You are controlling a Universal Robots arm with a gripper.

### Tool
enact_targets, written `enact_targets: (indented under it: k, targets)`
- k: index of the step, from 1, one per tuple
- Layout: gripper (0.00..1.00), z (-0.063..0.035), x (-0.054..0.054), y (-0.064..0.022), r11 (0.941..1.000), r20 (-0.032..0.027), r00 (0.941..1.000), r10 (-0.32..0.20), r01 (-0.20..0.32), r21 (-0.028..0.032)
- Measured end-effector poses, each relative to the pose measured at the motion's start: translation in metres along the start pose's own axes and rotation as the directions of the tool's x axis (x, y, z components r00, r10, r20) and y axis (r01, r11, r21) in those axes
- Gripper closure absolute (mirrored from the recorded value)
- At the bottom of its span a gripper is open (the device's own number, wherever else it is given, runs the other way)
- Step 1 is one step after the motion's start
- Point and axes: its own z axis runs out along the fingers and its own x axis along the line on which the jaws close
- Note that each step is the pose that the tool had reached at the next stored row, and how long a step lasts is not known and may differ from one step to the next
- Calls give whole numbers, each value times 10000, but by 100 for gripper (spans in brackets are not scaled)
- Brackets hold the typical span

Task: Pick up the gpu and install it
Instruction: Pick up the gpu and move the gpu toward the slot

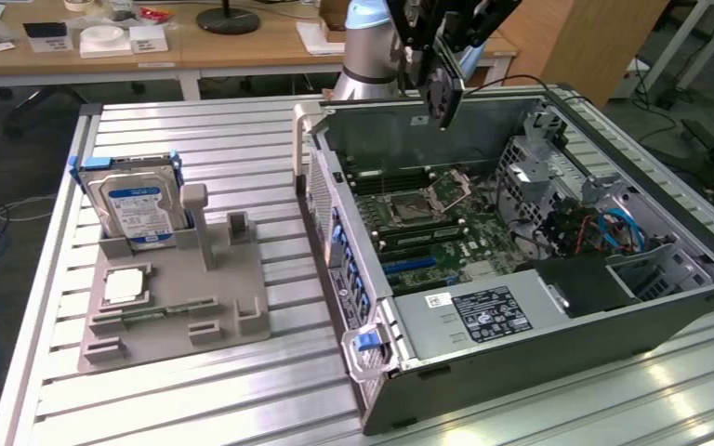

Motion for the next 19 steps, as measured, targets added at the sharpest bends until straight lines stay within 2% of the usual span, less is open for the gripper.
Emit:
enact_targets:
  k: [13,14,15,18,19]
  targets:
    - [72,0,-2,0,10000,0,10000,0,0,0]
    - [72,1,-4,1,10000,1,10000,0,0,23]
    - [72,2,-9,1,9999,9,10000,0,0,123]
    - [72,8,-12,0,9988,45,10000,-4,1,491]
    - [72,12,-13,0,9983,58,10000,-5,2,579]
